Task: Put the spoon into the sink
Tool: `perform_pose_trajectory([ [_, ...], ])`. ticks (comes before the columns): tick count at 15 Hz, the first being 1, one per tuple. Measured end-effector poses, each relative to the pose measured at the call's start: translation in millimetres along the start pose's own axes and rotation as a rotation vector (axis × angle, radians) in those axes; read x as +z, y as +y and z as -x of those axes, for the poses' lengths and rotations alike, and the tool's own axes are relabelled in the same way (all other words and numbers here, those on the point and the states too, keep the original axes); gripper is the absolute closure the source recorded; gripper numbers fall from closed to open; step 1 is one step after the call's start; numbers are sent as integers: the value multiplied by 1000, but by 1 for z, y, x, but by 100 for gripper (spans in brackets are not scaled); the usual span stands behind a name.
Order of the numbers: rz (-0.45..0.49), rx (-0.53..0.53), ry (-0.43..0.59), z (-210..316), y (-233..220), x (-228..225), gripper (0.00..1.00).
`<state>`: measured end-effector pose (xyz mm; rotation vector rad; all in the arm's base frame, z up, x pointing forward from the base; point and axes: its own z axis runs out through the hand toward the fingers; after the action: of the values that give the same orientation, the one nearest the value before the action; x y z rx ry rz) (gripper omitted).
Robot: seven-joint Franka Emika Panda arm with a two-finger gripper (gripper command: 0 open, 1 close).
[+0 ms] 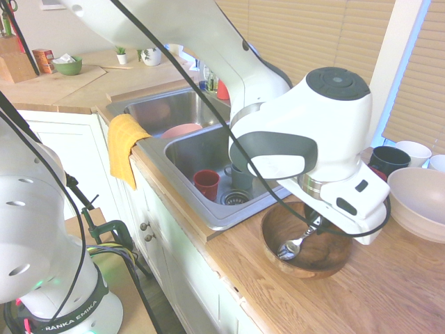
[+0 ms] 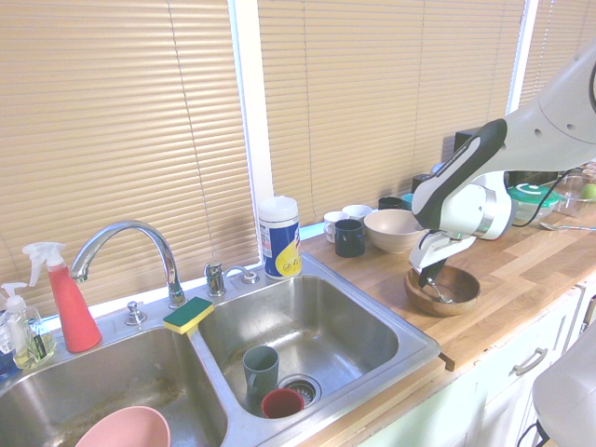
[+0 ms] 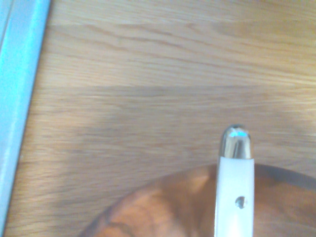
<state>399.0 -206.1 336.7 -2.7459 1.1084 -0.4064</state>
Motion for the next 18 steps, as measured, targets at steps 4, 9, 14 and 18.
perform_pose_trajectory([
  [4,-32,-6,48,-4,-2,-33,100],
  [9,-47,-63,107,10,-41,-90,100],
  [14,3,-169,160,73,-153,-119,100],
  [18,38,-216,167,121,-236,-114,100],
])
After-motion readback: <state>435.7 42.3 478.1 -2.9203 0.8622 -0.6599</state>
